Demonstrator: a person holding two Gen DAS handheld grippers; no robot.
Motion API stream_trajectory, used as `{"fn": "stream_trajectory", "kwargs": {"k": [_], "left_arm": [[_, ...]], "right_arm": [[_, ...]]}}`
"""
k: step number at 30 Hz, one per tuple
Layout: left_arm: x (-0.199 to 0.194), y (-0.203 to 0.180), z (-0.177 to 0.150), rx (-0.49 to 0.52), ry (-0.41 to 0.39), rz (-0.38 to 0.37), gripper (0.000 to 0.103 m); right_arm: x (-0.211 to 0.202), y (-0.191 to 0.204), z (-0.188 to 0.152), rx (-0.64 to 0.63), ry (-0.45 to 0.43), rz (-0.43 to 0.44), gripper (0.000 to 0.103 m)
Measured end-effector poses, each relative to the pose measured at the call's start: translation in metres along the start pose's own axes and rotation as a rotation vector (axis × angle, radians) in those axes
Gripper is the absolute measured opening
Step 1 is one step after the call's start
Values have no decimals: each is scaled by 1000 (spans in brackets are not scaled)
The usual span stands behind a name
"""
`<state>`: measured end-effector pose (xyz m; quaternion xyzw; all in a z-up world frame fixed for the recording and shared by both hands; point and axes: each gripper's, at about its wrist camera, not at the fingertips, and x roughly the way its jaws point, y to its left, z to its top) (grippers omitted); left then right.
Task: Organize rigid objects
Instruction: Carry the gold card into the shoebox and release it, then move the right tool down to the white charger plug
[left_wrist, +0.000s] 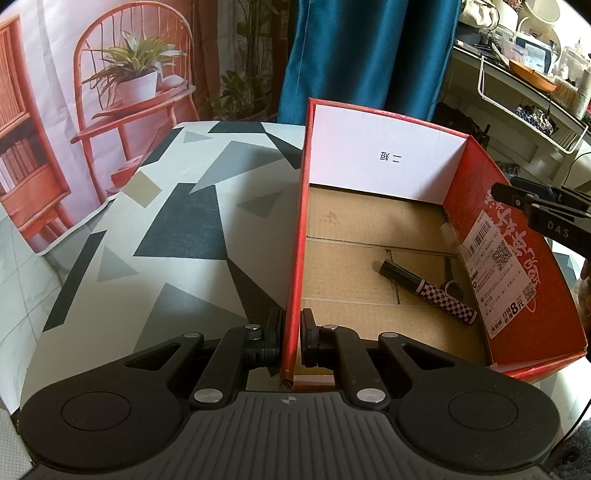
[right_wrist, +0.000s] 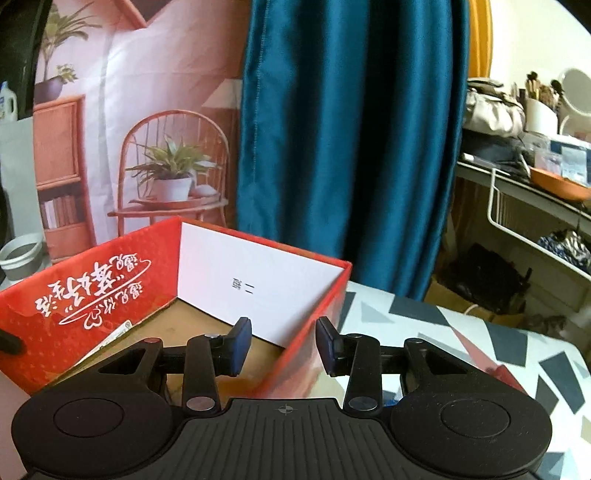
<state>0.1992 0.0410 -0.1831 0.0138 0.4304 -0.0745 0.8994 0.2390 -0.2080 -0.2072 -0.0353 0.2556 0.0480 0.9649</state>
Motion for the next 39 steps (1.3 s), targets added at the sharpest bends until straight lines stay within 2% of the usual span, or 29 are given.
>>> {"fn": "stream_trajectory", "kwargs": {"k": [13, 20, 30, 32, 36, 39], "left_arm": [[0, 0, 0, 1, 0, 1, 10], [0, 0, 0, 0, 1, 2, 10], [0, 1, -1, -2, -1, 2, 10], [0, 1, -1, -3, -1, 2, 10], [0, 1, -1, -6, -2, 2, 10], [0, 1, -1, -5, -2, 5, 10]], "right_arm": [[-42, -26, -18, 87, -85, -100, 41], [-45, -52, -48, 197, -19, -165, 41], [-31, -62, -88, 209, 74, -279, 41], [-29, -68, -94, 223, 78, -319, 45], [-27, -87, -111, 281, 104, -393, 47], [-28, -94, -123, 307, 119, -452, 54]]}}
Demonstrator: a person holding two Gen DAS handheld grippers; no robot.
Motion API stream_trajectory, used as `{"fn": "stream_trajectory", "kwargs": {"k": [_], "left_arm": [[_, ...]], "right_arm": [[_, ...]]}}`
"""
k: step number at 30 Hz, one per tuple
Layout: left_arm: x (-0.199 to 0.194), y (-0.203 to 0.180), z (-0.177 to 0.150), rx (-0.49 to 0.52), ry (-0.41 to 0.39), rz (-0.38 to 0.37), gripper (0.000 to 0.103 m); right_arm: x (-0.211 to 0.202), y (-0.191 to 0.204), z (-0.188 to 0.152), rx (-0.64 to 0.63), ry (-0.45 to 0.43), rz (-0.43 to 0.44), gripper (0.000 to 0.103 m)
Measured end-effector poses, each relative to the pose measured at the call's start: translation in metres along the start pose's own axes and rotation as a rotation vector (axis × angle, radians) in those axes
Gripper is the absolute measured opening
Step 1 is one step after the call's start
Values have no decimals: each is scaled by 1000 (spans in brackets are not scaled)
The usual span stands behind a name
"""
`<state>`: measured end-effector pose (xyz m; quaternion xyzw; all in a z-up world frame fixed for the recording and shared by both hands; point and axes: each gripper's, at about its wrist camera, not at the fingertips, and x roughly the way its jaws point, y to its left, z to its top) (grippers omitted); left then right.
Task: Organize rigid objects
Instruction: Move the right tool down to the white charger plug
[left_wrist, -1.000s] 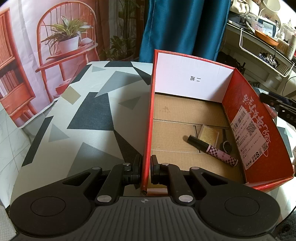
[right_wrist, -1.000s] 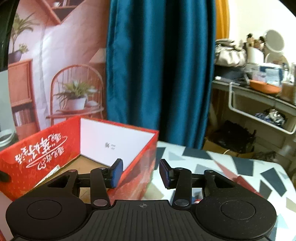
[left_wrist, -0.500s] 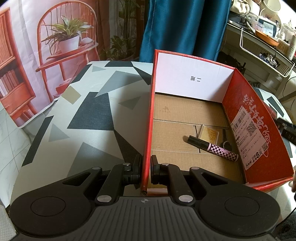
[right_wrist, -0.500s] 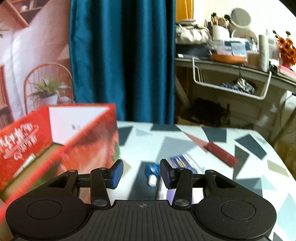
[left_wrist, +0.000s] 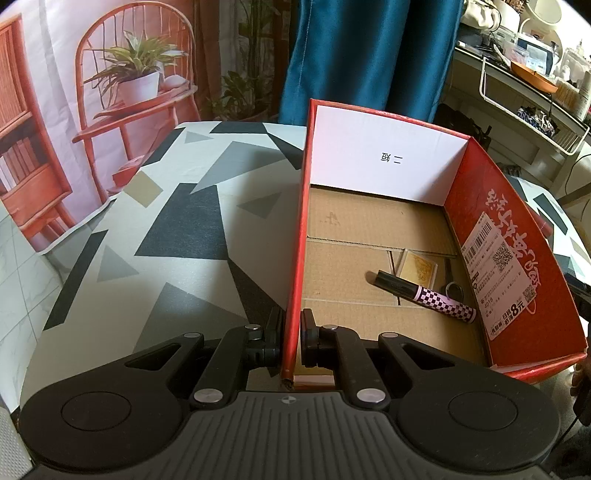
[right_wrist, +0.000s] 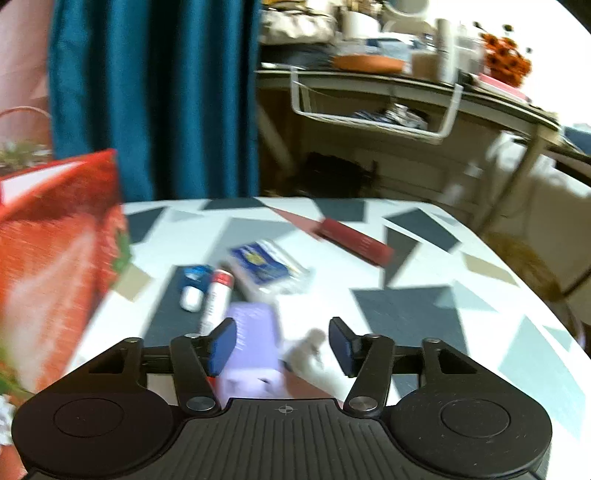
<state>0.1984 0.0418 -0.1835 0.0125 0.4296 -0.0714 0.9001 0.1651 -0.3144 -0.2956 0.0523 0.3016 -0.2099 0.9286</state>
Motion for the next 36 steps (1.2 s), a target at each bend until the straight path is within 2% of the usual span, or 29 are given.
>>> {"fn": "stream_trajectory", "kwargs": {"k": [4, 9, 12, 14, 18, 23, 32, 36], "left_arm": [[0, 0, 1, -1, 0, 1, 10], [0, 0, 0, -3, -1, 1, 10], [-1, 1, 0, -4, -1, 0, 10], [0, 0, 0, -3, -1, 1, 11], [-1, 0, 0, -5, 0, 1, 11], [0, 0, 0, -6, -1, 3, 10], [0, 0, 0, -6, -1, 3, 11], [0, 0, 0, -6, -1, 2, 11]], "right_arm": [[-1, -11, -2, 48, 9, -6, 56], [-1, -10, -1, 33, 24, -8, 58], [-1, -12, 1, 13, 18, -42, 61], [1, -18, 2, 19, 22, -68, 69], [9, -30, 2, 27, 65, -93, 69], [13, -32, 2, 19, 101, -60, 69], [22, -12, 1, -34, 163, 13, 68], [28, -10, 5, -55, 190, 61, 71]]}}
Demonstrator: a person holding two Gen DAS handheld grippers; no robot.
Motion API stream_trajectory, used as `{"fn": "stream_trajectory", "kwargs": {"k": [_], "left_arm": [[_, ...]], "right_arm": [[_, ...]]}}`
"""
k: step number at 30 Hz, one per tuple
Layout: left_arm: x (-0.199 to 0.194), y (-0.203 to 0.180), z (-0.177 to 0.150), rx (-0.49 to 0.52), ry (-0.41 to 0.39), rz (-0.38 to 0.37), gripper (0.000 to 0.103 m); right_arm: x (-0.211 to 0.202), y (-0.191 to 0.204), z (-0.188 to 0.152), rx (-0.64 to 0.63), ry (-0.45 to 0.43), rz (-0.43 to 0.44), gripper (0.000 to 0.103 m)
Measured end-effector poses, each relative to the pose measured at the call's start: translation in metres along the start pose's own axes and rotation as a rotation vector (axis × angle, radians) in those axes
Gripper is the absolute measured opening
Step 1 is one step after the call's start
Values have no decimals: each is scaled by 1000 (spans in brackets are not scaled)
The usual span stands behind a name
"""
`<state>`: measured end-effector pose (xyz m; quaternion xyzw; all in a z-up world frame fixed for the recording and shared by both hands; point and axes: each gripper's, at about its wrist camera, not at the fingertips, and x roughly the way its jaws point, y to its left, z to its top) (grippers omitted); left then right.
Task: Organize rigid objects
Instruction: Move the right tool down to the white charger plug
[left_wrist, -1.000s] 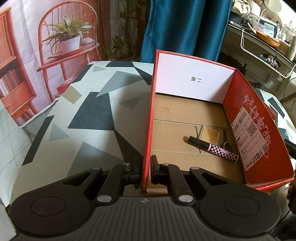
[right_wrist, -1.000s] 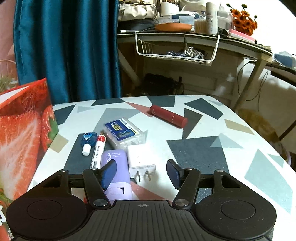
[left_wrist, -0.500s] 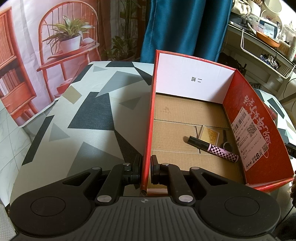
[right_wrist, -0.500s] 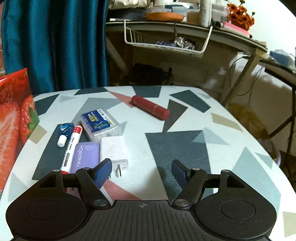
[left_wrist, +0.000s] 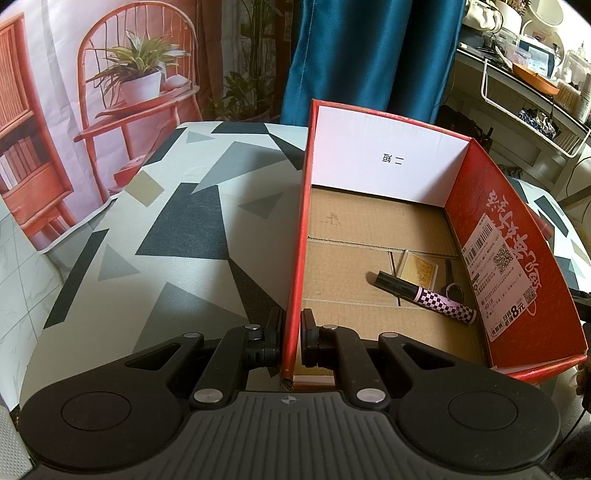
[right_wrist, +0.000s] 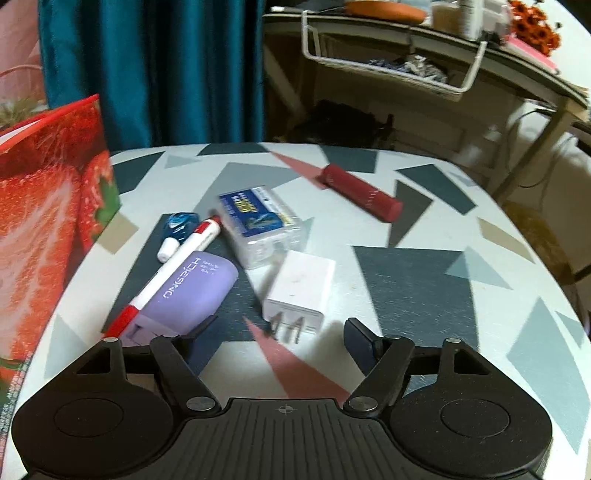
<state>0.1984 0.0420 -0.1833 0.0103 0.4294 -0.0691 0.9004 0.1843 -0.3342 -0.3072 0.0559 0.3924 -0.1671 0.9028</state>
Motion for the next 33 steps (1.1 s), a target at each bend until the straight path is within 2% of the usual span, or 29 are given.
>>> {"fn": "stream_trajectory", "kwargs": {"k": [8, 12, 15, 18, 20, 22, 25, 27, 29, 33], "left_arm": [[0, 0, 0, 0, 0, 0, 11], [0, -1, 0, -1, 1, 1, 11], [0, 0, 0, -1, 0, -1, 11], [0, 0, 1, -1, 0, -2, 11], [0, -1, 0, 0, 0, -1, 11], [0, -1, 0, 0, -1, -1, 11], [0, 0, 0, 0, -3, -3, 11], [0, 0, 0, -1, -4, -5, 11], [0, 1, -1, -2, -4, -6, 11], [-1, 1, -1, -1, -4, -5, 10]], "right_arm": [[4, -11, 8, -6, 8, 1, 71], [0, -15, 10, 30, 18, 76, 68], [-4, -10, 9, 11, 25, 75, 62], [-7, -8, 8, 19, 33, 102, 51], [-11, -3, 8, 2, 38, 124, 39], [-13, 2, 10, -21, 48, 136, 34], [-17, 8, 13, -60, 35, 168, 33], [-21, 11, 16, -114, -3, 130, 36], [-23, 9, 20, -147, -44, 89, 45], [-14, -4, 23, -136, -88, 33, 45]]}}
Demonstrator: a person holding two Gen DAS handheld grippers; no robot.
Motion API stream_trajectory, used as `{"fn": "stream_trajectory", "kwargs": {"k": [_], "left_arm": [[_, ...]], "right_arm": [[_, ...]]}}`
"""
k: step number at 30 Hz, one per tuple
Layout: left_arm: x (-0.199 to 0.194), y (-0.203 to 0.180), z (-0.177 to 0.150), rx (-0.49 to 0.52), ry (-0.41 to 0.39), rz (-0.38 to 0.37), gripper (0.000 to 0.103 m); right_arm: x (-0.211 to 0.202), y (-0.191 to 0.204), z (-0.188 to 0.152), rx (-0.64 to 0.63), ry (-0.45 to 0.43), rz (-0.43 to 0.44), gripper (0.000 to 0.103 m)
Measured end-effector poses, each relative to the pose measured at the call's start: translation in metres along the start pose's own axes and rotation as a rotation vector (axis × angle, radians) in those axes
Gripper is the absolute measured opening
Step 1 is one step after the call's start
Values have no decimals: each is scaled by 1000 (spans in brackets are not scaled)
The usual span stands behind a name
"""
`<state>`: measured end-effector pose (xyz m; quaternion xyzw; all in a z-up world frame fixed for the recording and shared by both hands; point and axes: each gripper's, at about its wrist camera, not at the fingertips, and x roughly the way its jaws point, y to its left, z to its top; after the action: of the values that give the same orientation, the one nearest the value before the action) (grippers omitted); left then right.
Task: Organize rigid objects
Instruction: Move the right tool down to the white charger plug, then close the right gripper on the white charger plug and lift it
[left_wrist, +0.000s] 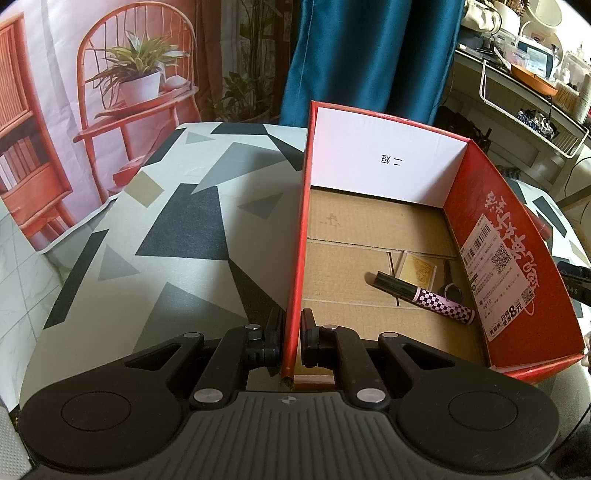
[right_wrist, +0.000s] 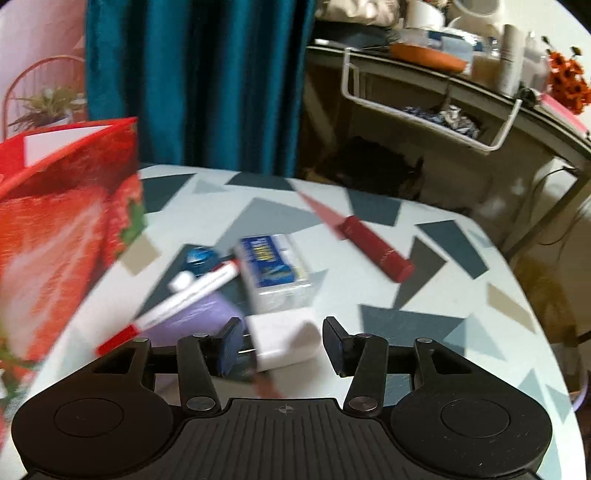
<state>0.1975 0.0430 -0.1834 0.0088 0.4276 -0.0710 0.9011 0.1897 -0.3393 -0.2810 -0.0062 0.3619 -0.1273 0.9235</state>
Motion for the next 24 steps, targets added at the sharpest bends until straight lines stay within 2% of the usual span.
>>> {"fn": "stream_trajectory", "kwargs": {"k": [10, 13, 15, 24], "left_arm": [[-1, -1, 1, 3, 3, 1, 10], [-1, -1, 1, 6, 2, 3, 10], [-2, -1, 1, 6, 2, 4, 10], [-4, -1, 0, 6, -3, 3, 10]], "right_arm": [[18, -7, 2, 53, -4, 63, 46], [16, -4, -1, 26, -13, 52, 46], [16, -5, -1, 32, -15, 48, 44], [16, -9, -4, 55, -22, 21, 46]]}}
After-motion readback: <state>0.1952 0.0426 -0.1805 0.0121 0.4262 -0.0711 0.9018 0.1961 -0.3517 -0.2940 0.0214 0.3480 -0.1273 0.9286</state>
